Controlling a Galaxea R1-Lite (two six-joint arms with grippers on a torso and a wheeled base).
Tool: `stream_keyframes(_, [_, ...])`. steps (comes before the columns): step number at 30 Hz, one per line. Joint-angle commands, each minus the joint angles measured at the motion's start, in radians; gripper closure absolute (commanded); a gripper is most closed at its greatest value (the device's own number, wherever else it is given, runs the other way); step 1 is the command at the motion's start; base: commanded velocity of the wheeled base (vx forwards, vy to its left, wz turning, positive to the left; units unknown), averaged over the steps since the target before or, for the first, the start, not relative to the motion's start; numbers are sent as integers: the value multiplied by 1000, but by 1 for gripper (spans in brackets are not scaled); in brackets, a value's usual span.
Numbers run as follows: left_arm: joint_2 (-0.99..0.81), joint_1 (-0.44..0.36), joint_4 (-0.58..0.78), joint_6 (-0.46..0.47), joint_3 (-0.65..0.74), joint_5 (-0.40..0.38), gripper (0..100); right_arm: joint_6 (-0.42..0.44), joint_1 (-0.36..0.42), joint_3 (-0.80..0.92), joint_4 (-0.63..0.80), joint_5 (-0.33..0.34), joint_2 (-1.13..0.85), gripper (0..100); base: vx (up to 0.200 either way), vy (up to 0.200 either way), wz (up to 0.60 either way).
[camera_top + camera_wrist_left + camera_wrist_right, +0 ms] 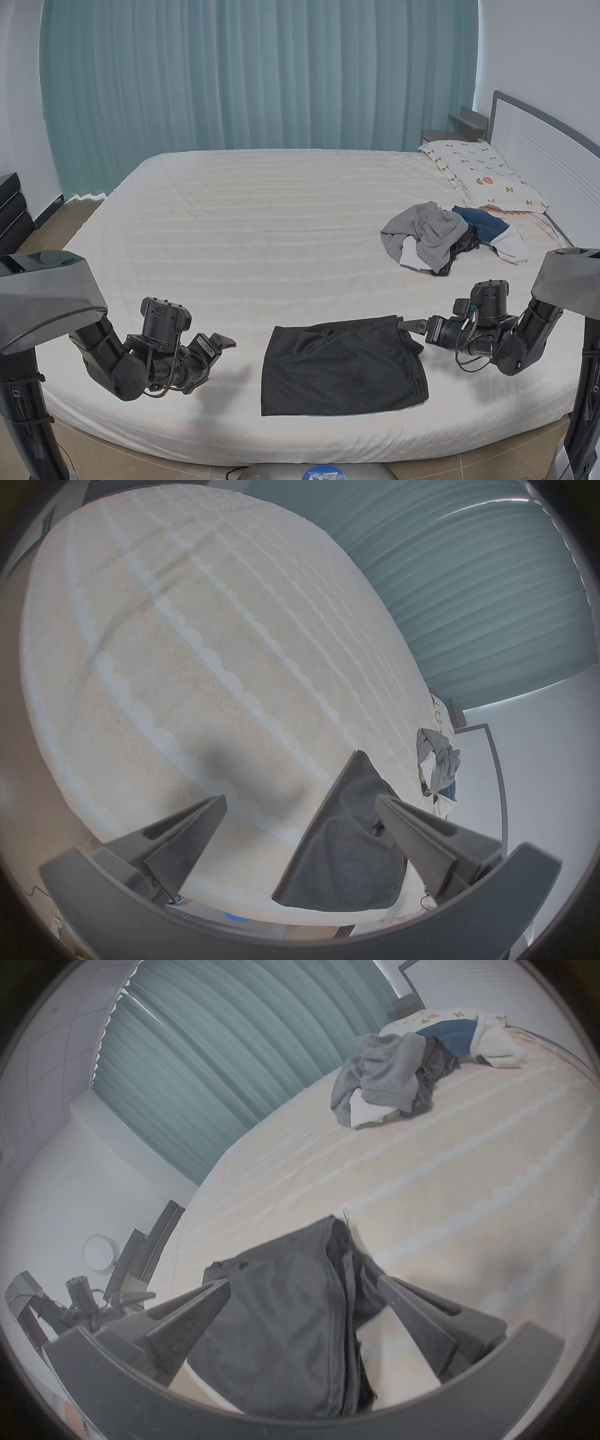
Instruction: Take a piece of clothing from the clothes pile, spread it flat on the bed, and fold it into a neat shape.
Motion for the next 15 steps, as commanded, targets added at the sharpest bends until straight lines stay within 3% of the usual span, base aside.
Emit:
stream_keyframes(1, [2,0,0,-2,0,0,0,32,9,-174,63,-19,133,0,0,0,0])
stream_keyframes(5, [2,0,0,-2,0,-2,0,103,27,-253,118,-19,161,0,0,0,0])
stream_keyframes(14, [2,0,0,-2,0,0,0,109,33,-323,149,-23,195,0,0,0,0])
stream_keyframes(15, [2,0,0,-2,0,0,0,111,33,-334,152,-23,202,100,0,0,0])
